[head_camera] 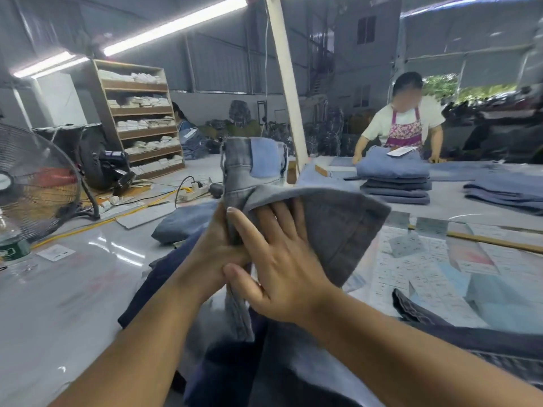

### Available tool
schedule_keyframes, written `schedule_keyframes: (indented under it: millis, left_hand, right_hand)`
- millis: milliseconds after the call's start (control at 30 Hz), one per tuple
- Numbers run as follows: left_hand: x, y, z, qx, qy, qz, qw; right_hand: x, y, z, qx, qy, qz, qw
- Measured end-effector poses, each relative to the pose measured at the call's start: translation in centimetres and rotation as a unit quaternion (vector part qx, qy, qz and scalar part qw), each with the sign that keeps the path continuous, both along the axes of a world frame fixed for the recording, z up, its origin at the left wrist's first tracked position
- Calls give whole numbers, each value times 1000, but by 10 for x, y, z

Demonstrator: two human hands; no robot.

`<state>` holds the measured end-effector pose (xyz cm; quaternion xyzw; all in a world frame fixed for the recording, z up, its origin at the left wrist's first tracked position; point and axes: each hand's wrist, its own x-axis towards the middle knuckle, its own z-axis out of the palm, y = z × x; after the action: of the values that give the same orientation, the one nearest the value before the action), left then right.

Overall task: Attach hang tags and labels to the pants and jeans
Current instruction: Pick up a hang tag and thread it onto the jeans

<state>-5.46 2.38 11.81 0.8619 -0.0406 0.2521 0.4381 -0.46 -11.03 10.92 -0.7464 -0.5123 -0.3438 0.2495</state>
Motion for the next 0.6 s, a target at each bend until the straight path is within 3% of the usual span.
schedule_keyframes:
  millis: [67, 167, 300, 367, 467, 600]
  left_hand:
    - [-2, -26, 10, 62, -51, 57, 995]
    - [-6, -68, 22, -1, -170, 24, 985]
    - [-19, -111, 38, -1, -221, -36, 975]
    - [-28, -128, 46, 20, -207, -62, 976]
    - [-39, -156, 52, 92, -161, -117, 976]
    - [-55, -200, 61, 181, -144, -225, 947]
  right_hand:
    - [0, -28, 11, 3, -47, 1, 999]
    - [-5, -75, 27, 26, -126, -31, 991]
    - [-16, -138, 44, 61, -301, -113, 945]
    - [-28, -170, 53, 80, -358, -170, 915]
    - [-50, -220, 62, 99, -340, -261, 898]
    - [-88, -292, 76, 92, -179, -372, 906]
